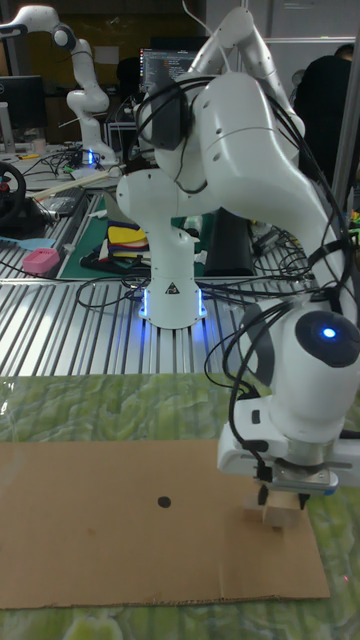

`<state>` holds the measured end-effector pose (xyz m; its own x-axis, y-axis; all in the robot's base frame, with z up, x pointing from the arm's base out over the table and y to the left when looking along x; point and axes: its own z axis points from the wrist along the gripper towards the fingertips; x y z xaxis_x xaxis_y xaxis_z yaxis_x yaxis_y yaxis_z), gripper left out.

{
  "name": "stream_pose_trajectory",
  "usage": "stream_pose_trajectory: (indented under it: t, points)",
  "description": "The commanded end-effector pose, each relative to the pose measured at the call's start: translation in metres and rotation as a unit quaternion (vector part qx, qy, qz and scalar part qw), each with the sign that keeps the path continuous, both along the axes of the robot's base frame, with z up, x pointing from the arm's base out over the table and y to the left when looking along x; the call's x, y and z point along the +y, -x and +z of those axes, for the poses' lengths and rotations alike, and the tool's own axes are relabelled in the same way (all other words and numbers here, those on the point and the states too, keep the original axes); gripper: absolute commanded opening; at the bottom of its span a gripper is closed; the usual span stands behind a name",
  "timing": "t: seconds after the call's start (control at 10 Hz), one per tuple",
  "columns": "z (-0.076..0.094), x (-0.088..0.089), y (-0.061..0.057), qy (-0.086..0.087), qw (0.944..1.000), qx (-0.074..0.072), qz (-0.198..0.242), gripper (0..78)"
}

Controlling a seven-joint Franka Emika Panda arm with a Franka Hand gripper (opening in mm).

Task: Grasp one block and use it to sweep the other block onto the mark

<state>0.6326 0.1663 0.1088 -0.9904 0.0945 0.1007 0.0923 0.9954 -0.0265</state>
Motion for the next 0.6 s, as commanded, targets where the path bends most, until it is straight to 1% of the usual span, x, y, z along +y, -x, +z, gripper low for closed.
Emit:
stream_pose_trajectory:
  t: [0.1, 0.2, 0.4, 0.5, 0.6]
  points:
    - [0.0130, -0.0104, -0.0022, 0.077, 0.9958, 0.010, 0.048, 1.1]
    - [0.0133, -0.0132, -0.0029, 0.079, 0.9954, 0.011, 0.053, 1.1]
    - [0.0122, -0.0135, -0.0033, 0.041, 0.9984, 0.011, 0.037, 1.1]
    - [0.0086, -0.0094, -0.0029, -0.054, 0.9984, 0.010, -0.012, 1.1]
    - [0.0064, -0.0064, -0.0025, -0.086, 0.9959, 0.011, -0.028, 1.1]
